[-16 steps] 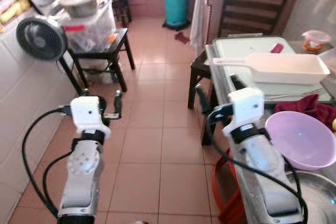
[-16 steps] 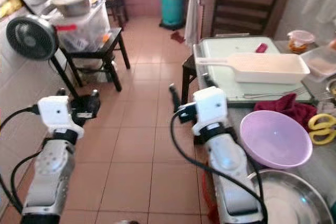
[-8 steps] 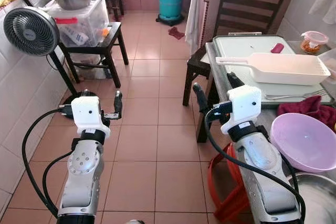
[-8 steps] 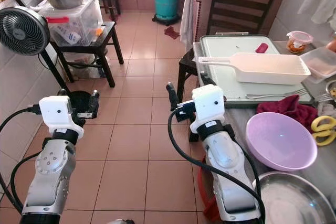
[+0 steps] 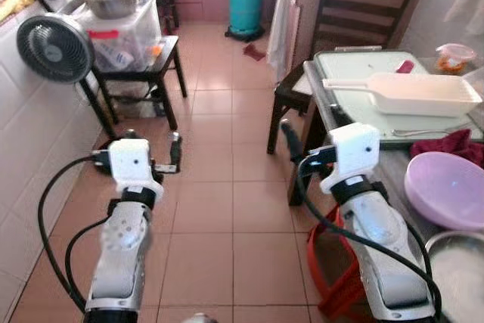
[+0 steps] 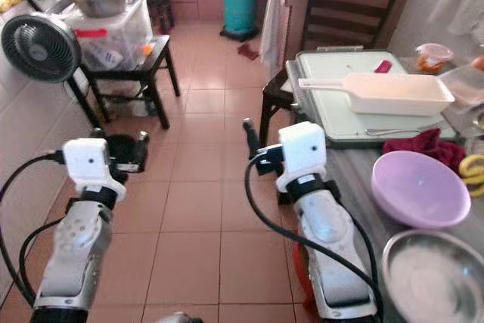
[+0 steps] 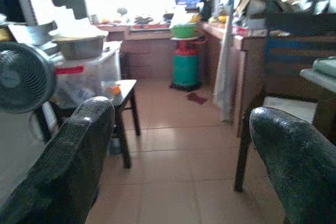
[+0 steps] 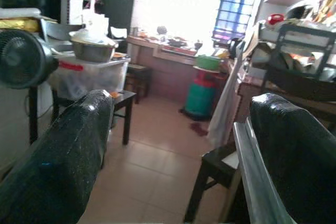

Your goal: Setting the table

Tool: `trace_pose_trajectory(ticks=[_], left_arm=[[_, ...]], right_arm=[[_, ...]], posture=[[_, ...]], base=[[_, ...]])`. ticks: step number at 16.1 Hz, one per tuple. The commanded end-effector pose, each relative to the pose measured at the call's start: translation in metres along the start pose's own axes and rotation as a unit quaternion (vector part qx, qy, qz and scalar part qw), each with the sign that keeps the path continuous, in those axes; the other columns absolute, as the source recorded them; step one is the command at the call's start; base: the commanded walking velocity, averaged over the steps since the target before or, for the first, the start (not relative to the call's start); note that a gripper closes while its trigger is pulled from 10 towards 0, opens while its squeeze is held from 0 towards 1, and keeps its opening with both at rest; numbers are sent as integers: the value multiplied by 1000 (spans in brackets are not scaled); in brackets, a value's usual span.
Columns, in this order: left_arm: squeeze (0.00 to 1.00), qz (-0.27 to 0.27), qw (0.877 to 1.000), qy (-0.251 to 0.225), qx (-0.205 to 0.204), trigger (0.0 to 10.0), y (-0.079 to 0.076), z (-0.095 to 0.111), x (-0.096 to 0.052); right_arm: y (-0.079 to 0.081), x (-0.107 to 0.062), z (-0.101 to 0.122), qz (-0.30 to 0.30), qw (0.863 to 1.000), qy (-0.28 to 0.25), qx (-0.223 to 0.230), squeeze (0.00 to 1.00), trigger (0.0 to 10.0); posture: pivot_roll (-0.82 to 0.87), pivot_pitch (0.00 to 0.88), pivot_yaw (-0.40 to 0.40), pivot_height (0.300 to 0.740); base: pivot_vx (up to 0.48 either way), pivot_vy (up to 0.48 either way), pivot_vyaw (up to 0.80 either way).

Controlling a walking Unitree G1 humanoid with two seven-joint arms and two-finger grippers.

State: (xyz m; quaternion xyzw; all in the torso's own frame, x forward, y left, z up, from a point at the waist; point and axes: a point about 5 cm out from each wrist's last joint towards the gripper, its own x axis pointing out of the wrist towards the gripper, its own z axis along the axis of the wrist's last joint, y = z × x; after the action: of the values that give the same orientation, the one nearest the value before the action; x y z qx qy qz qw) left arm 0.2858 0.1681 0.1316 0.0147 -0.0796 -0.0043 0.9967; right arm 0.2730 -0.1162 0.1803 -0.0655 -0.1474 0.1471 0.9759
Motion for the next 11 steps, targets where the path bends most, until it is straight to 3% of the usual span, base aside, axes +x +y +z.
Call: trace_pose_trajectory(ticks=[1, 11], left_arm=[[0, 5, 1000, 6, 5, 10000, 5, -1, 1], [0, -10, 1000, 27, 0, 10000, 0, -11, -2]], right_arm=[[4, 2, -1, 4, 1000, 2, 7, 0, 10000], [-6, 5, -26, -19, 998, 42, 29, 0, 10000]], posture=[[10, 61, 35, 740], [15, 57, 38, 740]], base=[[0, 330, 0], [0, 335, 0]])
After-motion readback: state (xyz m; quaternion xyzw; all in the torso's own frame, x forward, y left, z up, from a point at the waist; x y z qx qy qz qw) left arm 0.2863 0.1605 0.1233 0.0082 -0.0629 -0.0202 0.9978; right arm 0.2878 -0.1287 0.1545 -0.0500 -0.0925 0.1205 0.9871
